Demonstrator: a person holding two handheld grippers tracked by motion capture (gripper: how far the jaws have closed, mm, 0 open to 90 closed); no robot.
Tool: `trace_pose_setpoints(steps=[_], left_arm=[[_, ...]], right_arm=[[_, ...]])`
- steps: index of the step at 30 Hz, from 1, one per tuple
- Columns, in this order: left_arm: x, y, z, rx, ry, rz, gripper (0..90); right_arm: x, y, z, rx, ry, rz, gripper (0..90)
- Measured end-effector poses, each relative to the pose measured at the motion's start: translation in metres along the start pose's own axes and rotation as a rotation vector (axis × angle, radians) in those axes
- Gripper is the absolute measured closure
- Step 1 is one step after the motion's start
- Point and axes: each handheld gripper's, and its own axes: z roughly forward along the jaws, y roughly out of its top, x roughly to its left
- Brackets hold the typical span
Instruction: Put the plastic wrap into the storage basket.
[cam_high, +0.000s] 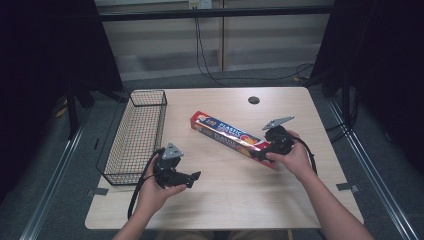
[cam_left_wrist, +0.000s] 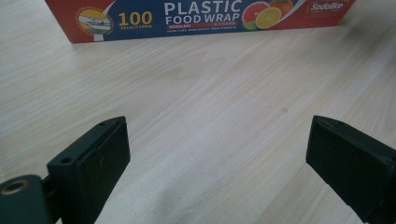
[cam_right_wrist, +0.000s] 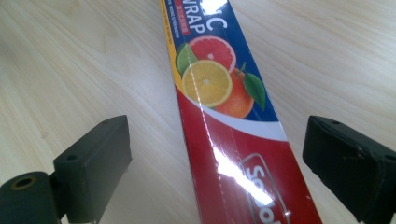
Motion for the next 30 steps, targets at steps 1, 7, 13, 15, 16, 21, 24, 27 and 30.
trace_pose_setpoints(steps=[1,7,13,15,16,21,24,27,30], left_arm=[[-0.001,0.0,0.0,0.0,0.005,0.004,6.3],[-0.002,0.001,0.001,0.011,0.002,0.011,6.4],[-0.002,0.001,0.001,0.011,-0.001,0.012,6.5],[-0.002,0.001,0.001,0.013,-0.002,0.012,6.5],[-0.002,0.001,0.001,0.013,-0.002,0.012,6.5],[-0.002,0.0,0.001,0.014,0.0,0.012,6.5],[-0.003,0.0,0.001,0.019,0.004,0.015,6.6],[-0.003,-0.001,0.002,0.017,0.004,0.013,6.6],[-0.003,-0.001,0.003,0.02,-0.002,0.017,6.7]], right_arm=[[0.0,0.002,0.001,0.004,-0.008,-0.003,7.8],[-0.001,0.011,0.009,0.019,-0.008,-0.017,8.2],[-0.001,0.018,0.017,0.021,-0.005,-0.036,9.9],[-0.002,0.019,0.02,0.027,-0.007,-0.043,10.7],[-0.002,0.019,0.02,0.027,-0.007,-0.043,10.7],[-0.001,0.021,0.026,0.043,0.005,-0.042,12.0],[0.0,0.022,0.03,0.062,0.001,-0.043,12.6],[0.0,0.022,0.031,0.082,-0.001,-0.029,14.2],[-0.002,0.021,0.03,0.094,0.011,0.004,16.1]])
